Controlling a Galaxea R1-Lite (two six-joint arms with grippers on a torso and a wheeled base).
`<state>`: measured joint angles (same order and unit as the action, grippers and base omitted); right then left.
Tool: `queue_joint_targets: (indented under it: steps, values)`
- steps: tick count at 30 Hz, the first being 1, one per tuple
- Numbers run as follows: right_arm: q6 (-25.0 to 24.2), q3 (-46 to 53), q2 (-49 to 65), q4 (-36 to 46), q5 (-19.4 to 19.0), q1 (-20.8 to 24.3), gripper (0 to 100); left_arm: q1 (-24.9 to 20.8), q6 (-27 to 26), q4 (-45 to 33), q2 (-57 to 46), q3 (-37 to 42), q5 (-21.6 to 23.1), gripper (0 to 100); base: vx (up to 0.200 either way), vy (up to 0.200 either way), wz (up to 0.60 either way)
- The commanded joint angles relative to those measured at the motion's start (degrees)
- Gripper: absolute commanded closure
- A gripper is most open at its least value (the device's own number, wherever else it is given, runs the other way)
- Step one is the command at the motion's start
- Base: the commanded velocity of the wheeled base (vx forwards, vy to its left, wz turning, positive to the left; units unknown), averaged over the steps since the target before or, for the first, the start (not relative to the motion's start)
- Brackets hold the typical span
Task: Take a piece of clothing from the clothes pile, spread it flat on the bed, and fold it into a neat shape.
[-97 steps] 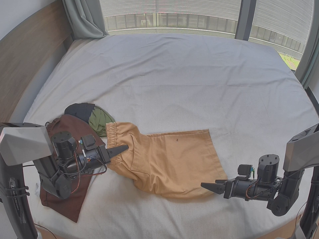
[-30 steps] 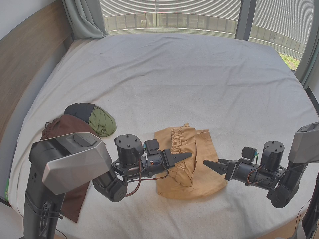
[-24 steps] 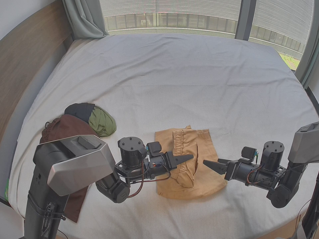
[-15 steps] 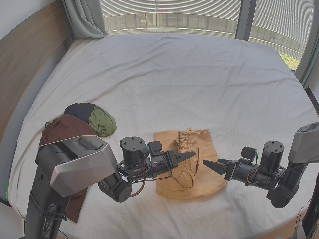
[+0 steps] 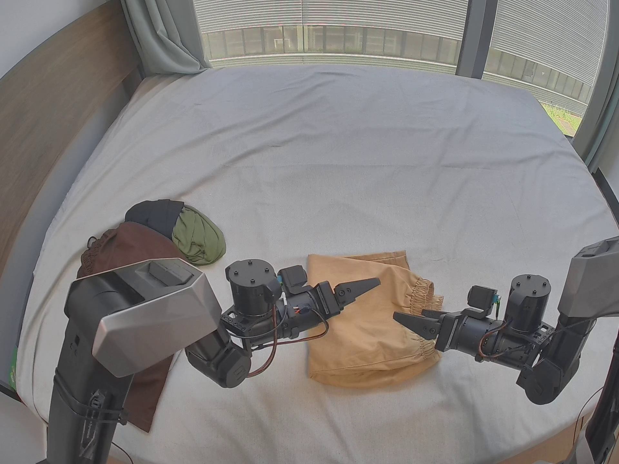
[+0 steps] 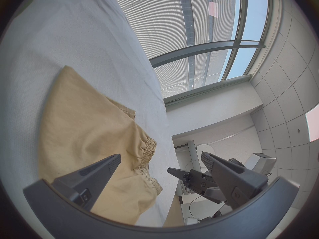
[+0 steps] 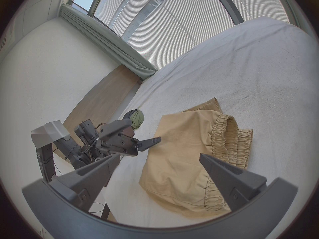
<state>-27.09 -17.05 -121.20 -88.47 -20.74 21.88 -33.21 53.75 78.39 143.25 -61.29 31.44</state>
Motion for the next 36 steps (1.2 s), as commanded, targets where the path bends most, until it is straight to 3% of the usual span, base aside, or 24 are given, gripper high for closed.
queue_joint_targets:
  steps: [1, 9, 21, 27, 36]
  values:
    - [0.02, 0.09, -0.53, -0.04, -0.01, 0.53, 0, 0.78, -0.14, 0.1, -2.36, 1.53, -0.15, 0, 0.0, 0.0, 0.0]
    - [-0.07, 0.36, -3.87, -0.04, 0.08, 0.71, 0, 3.94, -4.79, 2.39, -3.77, 5.92, -0.06, 0, 0.0, 0.0, 0.0]
    - [0.46, 2.99, -10.2, -0.04, 0.52, 1.32, 0, 7.1, -4.97, 7.22, -6.41, 12.51, 0.82, 0, 0.0, 0.0, 0.0]
    - [3.71, 3.43, -14.42, -0.13, 1.84, 0.53, 0, 8.16, -4.71, 7.57, -9.66, 18.4, 5.21, 0, 0.0, 0.0, 0.0]
    - [3.71, 1.85, -10.99, -0.13, 1.93, 0.79, 0, 10.0, -5.14, 10.12, -10.54, 19.99, 5.39, 0, 0.0, 0.0, 0.0]
